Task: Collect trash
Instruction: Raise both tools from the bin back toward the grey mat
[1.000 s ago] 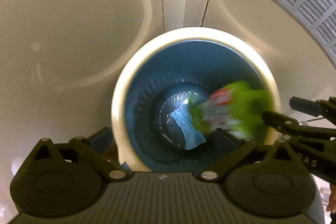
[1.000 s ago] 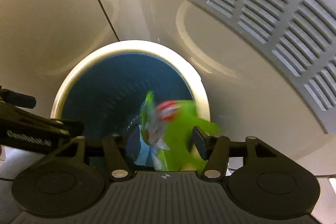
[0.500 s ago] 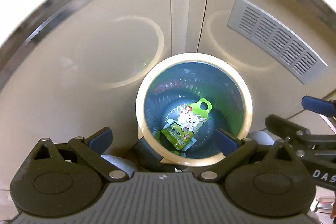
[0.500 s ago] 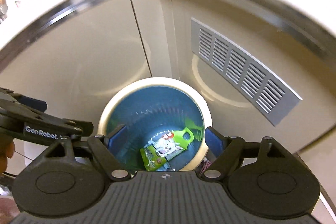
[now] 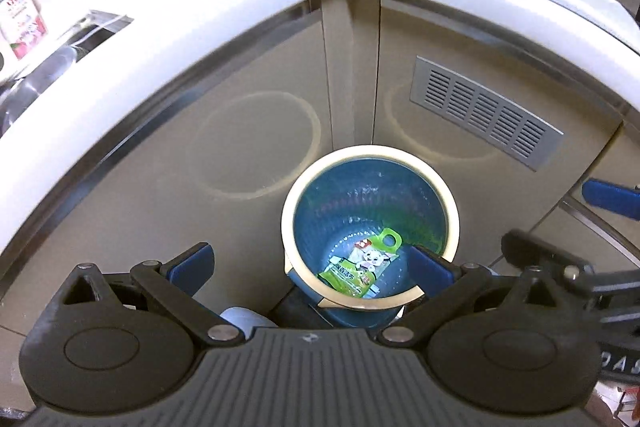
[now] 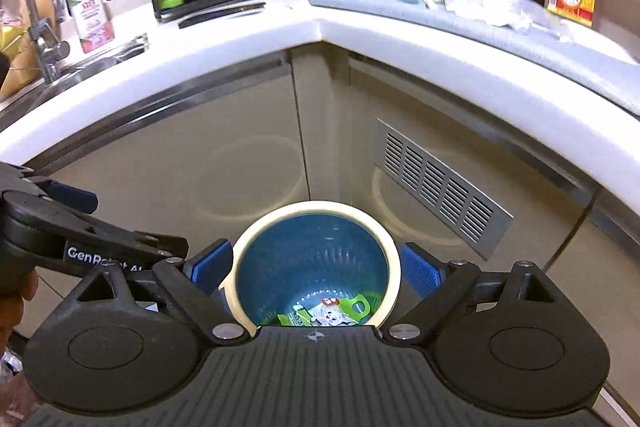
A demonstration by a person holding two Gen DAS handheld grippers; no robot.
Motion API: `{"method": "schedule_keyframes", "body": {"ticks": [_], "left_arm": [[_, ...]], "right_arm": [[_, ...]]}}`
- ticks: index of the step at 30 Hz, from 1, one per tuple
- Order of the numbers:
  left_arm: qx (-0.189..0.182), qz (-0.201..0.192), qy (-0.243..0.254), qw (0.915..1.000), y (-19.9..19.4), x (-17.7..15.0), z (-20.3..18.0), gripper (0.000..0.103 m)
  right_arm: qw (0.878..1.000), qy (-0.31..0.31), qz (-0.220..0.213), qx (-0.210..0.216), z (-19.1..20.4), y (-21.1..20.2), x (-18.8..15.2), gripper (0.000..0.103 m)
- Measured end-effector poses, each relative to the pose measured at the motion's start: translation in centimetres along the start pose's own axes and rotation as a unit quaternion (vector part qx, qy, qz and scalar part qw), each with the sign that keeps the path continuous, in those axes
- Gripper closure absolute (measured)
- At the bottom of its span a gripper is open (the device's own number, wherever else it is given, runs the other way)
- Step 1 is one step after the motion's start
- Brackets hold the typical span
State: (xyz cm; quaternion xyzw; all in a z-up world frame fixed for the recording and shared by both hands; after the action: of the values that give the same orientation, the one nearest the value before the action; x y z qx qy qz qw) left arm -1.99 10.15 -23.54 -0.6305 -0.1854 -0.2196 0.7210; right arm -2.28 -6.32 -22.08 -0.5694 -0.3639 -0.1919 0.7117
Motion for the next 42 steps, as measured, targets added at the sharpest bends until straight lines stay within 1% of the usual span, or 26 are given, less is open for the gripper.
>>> {"method": "schedule_keyframes", "body": {"ticks": [4,11,15,24,42], "left_arm": [[-0.005,-0.01,-0.008,0.9999,-1.2,-0.1,0.2,0.0],[-0.002,-0.03,-0.012,0.9995,-2.9,-0.3,0.8,0.0],[-0.002,-0.04,-0.008,0.9992,-3.5,-0.4,0.6,0.0],[-0.001,-0.048,0.001,0.9989,-3.9,-0.4,0.4,0.0],[-0.002,-0.039,0.001,0.9993,-3.2,-0.7,0.5,0.0]], "right_arm": [[1.0,-0.015,-0.016,-0.003,0.7,-1.5,-0.3,0.011],[0.998,-0.041,-0.044,-0.006,1.9,-3.4,-0.2,0.009],[0.998,-0.046,-0.047,-0.009,2.1,-3.8,-0.2,0.008],[0.998,-0.041,-0.049,-0.013,1.9,-4.1,-0.4,0.007],[0.998,-0.04,-0.043,-0.011,1.9,-3.6,-0.7,0.007]]}}
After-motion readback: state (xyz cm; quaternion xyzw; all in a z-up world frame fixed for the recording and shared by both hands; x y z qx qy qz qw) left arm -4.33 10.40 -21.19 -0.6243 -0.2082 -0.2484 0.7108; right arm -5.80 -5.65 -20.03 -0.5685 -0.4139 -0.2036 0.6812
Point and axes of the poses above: each gripper's, at about its wrist camera, not at the fingertips, and y roughly the way its jaws point, z to its left, x to its top, the point moved 9 cm from there along y, roughly the way its jaws point, and after that the axes turned 3 degrees about z, right-handed, at the moved point
